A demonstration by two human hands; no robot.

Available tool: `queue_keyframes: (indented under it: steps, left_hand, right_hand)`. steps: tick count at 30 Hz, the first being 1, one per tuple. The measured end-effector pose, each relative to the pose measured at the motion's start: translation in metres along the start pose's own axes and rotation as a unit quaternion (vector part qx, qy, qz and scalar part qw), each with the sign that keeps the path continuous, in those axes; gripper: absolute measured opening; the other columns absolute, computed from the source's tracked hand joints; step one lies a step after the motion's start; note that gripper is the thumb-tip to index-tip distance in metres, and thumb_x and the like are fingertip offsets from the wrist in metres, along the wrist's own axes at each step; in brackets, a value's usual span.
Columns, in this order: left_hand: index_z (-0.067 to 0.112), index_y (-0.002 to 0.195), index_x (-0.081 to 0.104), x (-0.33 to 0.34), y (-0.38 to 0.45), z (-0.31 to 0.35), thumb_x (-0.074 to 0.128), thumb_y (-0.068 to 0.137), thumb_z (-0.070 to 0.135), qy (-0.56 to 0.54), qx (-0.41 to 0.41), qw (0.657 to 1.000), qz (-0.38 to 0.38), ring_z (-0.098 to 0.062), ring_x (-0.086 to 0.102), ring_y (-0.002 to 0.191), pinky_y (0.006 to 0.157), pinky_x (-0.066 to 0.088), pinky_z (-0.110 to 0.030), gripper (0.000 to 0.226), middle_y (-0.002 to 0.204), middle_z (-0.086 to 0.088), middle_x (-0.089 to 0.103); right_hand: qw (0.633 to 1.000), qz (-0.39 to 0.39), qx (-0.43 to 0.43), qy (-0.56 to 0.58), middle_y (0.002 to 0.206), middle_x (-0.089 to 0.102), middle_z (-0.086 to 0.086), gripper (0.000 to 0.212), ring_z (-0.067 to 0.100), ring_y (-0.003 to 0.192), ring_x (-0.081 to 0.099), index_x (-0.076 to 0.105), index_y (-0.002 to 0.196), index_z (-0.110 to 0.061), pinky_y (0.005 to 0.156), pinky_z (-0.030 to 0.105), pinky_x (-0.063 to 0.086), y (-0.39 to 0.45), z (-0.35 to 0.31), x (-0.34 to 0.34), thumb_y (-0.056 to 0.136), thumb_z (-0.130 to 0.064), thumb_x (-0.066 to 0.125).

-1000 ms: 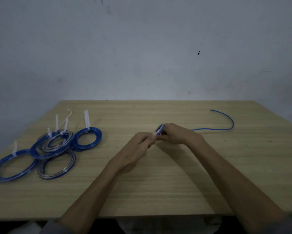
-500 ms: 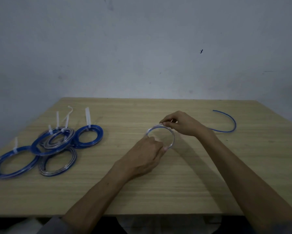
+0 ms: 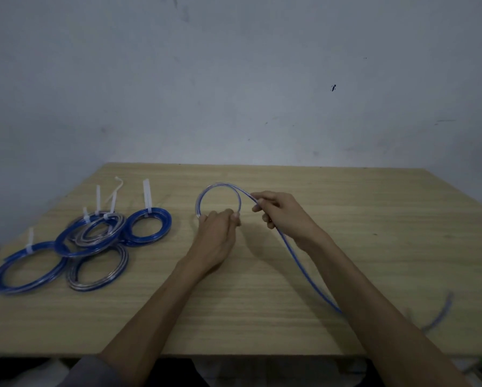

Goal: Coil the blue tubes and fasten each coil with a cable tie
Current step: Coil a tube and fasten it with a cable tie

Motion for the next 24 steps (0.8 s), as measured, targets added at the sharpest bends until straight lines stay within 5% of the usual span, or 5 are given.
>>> queue_keyframes:
  steps: [6, 11, 14, 17, 24]
  left_hand:
    - [0.027, 0.116, 0.063, 0.001, -0.009, -0.002, 0.020, 0.108, 0.049, -0.252, -0.085, 0.964, -0.016, -0.005, 0.048, 0.115, 0.104, 0.033, -0.033, 0.048, 0.111, 0.019, 0.058]
    - [0.031, 0.111, 0.062, -0.006, 0.001, 0.002, 0.025, 0.110, 0.040, -0.399, -0.138, 0.906, 0.037, -0.002, 0.060, 0.106, 0.088, 0.044, -0.021, 0.037, 0.107, 0.009, 0.067]
    - [0.014, 0.104, 0.071, -0.011, 0.013, -0.013, 0.028, 0.110, 0.039, -0.498, -0.202, 0.838, 0.094, -0.038, 0.055, 0.085, 0.079, 0.047, -0.045, 0.050, 0.085, -0.026, 0.058]
    - [0.015, 0.080, 0.063, -0.016, 0.026, -0.012, 0.031, 0.109, 0.041, -0.565, -0.220, 0.790, 0.095, -0.013, 0.039, 0.064, 0.063, 0.034, -0.027, 0.050, 0.066, -0.001, 0.043]
    - [0.020, 0.073, 0.041, -0.054, 0.052, 0.008, 0.030, 0.108, 0.039, -0.777, -0.153, 0.607, 0.064, -0.011, 0.037, 0.061, 0.063, 0.032, -0.025, 0.042, 0.069, 0.004, 0.045]
  right_hand:
    - [0.996, 0.070, -0.047, 0.024, 0.091, 0.071, -0.005, 0.034, -0.015, 0.074, 0.061, 0.063, 0.133, -0.012, 0.076, 0.009, 0.043, -0.011, -0.013, 0.030, 0.104, -0.006, 0.046]
    - [0.986, 0.128, -0.079, -0.069, 0.119, 0.073, 0.000, 0.037, 0.013, 0.099, 0.067, 0.063, 0.136, -0.024, 0.089, 0.026, 0.051, -0.018, -0.028, 0.045, 0.103, -0.014, 0.048]
    - [0.974, 0.135, -0.105, -0.150, 0.100, 0.068, 0.004, 0.044, 0.021, 0.091, 0.064, 0.054, 0.142, -0.035, 0.083, 0.040, 0.053, -0.027, -0.034, 0.061, 0.105, -0.016, 0.042]
    - [0.965, 0.155, -0.131, -0.164, 0.094, 0.059, 0.003, 0.051, 0.020, 0.082, 0.058, 0.044, 0.148, -0.038, 0.075, 0.043, 0.053, -0.035, -0.038, 0.070, 0.104, -0.012, 0.040]
    - [0.958, 0.184, -0.188, -0.111, 0.085, 0.060, 0.003, 0.040, 0.020, 0.074, 0.058, 0.056, 0.141, -0.026, 0.069, 0.043, 0.052, -0.038, -0.048, 0.059, 0.104, -0.014, 0.045]
Point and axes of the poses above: each hand's wrist, its own y-axis towards the middle knuckle, its own x-axis out of the palm, z = x × y, the point moved 8 cm from there along y, towards the middle knuckle
